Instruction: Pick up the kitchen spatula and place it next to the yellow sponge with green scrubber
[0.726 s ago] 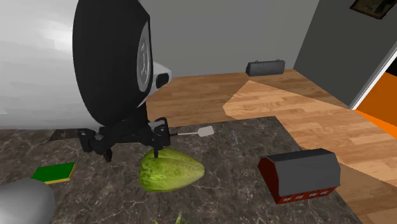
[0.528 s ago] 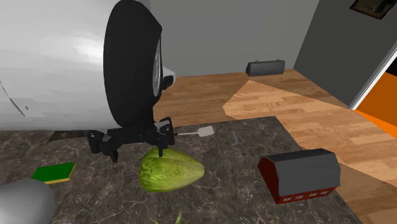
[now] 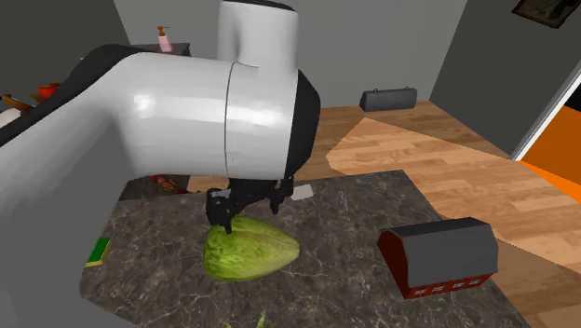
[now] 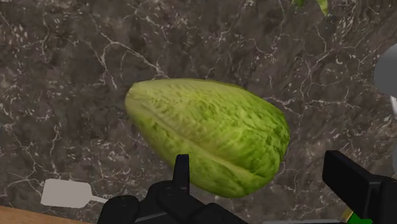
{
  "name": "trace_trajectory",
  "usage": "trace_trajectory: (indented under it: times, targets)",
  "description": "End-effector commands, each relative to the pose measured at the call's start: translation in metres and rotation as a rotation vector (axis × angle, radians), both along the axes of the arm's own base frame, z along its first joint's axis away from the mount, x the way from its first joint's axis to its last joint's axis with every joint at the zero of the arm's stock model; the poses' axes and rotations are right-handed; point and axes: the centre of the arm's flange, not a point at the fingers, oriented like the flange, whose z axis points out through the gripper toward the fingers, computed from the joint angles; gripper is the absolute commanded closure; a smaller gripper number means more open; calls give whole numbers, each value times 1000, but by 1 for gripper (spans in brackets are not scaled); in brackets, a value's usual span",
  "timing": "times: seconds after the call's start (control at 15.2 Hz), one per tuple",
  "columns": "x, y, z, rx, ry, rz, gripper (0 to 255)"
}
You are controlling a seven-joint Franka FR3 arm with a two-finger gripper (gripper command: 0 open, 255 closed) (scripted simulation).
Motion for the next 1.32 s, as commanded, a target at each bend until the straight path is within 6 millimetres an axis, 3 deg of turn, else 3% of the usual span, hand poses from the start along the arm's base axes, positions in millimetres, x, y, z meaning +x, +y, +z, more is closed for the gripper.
trace_trajectory:
  times: [0.0, 0.66, 1.25]
  targets:
    - [18, -13, -16, -7, -5, 90, 0]
    - [121, -60, -88, -38, -25, 504, 0]
    - [224, -66, -150, -66, -42, 877, 0]
